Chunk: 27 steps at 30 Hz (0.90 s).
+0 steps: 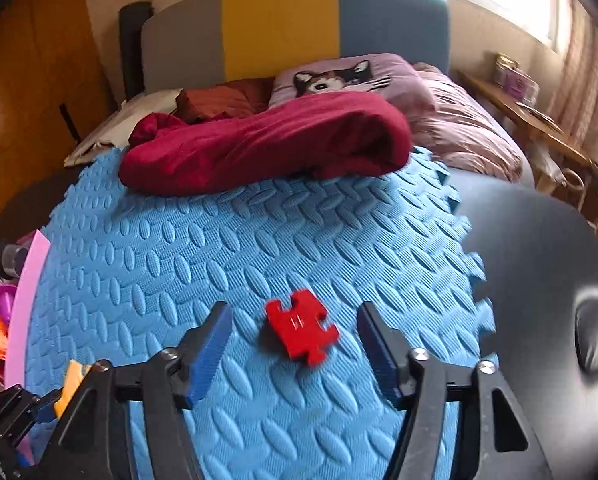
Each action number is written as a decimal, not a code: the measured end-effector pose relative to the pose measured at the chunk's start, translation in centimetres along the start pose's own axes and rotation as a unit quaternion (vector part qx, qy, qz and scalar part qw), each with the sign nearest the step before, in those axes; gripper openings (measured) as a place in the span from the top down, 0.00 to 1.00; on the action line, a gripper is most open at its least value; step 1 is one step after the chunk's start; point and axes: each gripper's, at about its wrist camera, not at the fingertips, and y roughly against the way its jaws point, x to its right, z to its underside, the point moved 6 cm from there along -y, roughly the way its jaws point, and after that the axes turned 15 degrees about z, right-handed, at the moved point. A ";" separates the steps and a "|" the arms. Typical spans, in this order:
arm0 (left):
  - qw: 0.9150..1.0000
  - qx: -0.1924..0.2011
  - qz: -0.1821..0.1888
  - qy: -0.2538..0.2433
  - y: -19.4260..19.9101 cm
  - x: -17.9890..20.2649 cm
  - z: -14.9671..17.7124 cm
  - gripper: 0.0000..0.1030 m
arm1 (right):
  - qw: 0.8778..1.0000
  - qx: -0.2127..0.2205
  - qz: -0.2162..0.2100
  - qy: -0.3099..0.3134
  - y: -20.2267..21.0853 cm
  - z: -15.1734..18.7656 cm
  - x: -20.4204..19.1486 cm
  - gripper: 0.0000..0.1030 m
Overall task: Organize rigid objects
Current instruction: 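Close the right tool on the red puzzle piece, then lift the yellow-orange piece with the left tool and carry it toward the tray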
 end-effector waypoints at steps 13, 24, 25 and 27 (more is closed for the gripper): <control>1.000 0.002 0.009 0.008 0.1 0.0 0.0 0.71 | 0.998 0.002 -0.052 0.045 1.6 6.3 -2.9 0.67; 0.999 0.004 0.027 0.024 0.4 -0.4 -0.1 0.71 | 0.996 0.044 -0.058 0.060 2.3 6.2 -2.9 0.65; 0.999 0.005 0.033 0.029 0.5 -0.5 -0.1 0.71 | 0.996 0.046 -0.059 0.058 2.4 6.2 -2.8 0.65; 0.999 0.005 0.040 0.036 0.6 -0.6 -0.2 0.70 | 0.995 0.047 -0.065 0.052 2.3 6.1 -2.8 0.64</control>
